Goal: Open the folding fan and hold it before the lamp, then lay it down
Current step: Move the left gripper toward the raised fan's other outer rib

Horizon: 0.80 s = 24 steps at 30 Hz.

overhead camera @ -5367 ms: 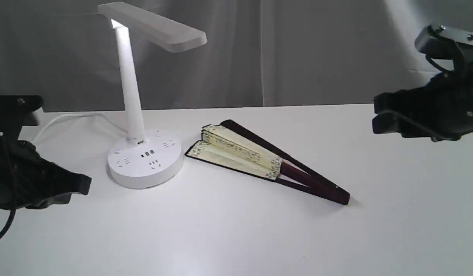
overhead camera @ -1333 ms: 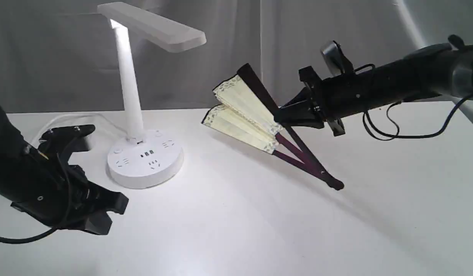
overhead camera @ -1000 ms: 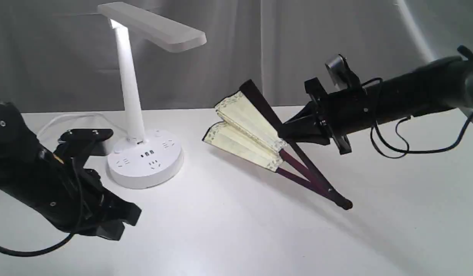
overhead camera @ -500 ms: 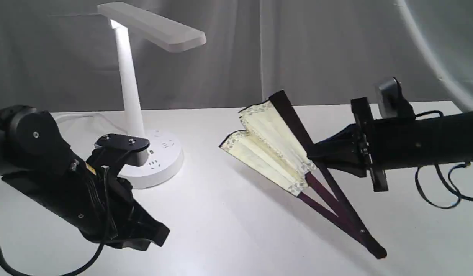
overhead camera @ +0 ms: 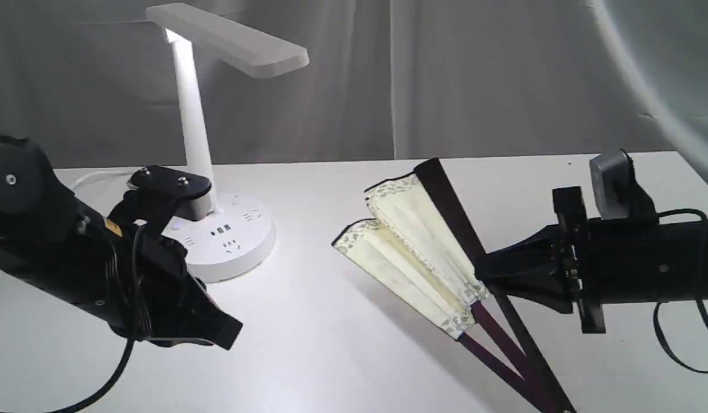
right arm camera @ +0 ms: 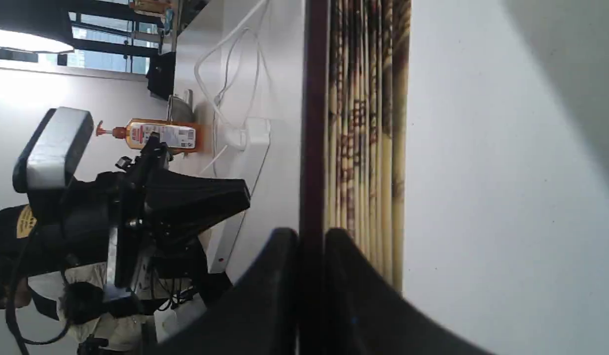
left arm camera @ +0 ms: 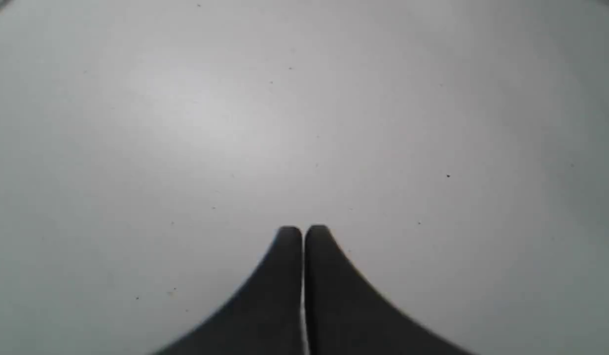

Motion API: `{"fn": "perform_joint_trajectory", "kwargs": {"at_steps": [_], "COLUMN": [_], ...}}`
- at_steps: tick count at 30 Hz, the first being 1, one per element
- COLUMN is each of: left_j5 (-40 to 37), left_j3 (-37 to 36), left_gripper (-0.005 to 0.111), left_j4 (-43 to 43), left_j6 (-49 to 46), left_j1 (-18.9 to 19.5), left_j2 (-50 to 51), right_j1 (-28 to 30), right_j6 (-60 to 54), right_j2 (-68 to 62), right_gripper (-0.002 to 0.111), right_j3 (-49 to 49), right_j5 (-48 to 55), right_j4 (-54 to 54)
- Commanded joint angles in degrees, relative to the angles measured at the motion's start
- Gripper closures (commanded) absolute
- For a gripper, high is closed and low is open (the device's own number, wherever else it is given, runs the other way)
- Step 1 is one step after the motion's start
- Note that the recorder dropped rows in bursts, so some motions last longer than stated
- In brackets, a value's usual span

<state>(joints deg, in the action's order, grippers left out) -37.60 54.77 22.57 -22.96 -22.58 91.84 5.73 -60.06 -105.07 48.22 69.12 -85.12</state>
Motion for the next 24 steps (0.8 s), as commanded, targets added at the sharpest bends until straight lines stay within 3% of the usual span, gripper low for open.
{"fn": "perform_joint_trajectory", "kwargs": {"at_steps": [1,8,14,24], "left_j5": [0.8,10.1,21.7,29.9], "left_j3": [0.2,0.2,0.1,-2.0], "left_gripper": [0.107,0.107,0.107,0.107], "left_j4": [-1.3,-1.5,-1.7,0.2], "left_j6": [1.9,1.9,1.9,3.7], "left_j1": [-1.7,-9.5,-15.4,-16.3], "left_j2": [-0.5,-0.5,-0.5,-0.5], "right_j1": [0.5,0.5,0.5,0.5], "right_j6": [-1.1,-1.6,-2.4,-2.7], "right_j2": [0.8,0.8,0.8,0.8], "right_gripper": [0.108,0.108,0.108,0.108], "right_j3": [-0.4,-0.4,-0.4,-0.4], "right_j5": [0.8,0.8,0.8,0.8], "right_j4": [0.0,3.7,-0.2,-2.5]}}
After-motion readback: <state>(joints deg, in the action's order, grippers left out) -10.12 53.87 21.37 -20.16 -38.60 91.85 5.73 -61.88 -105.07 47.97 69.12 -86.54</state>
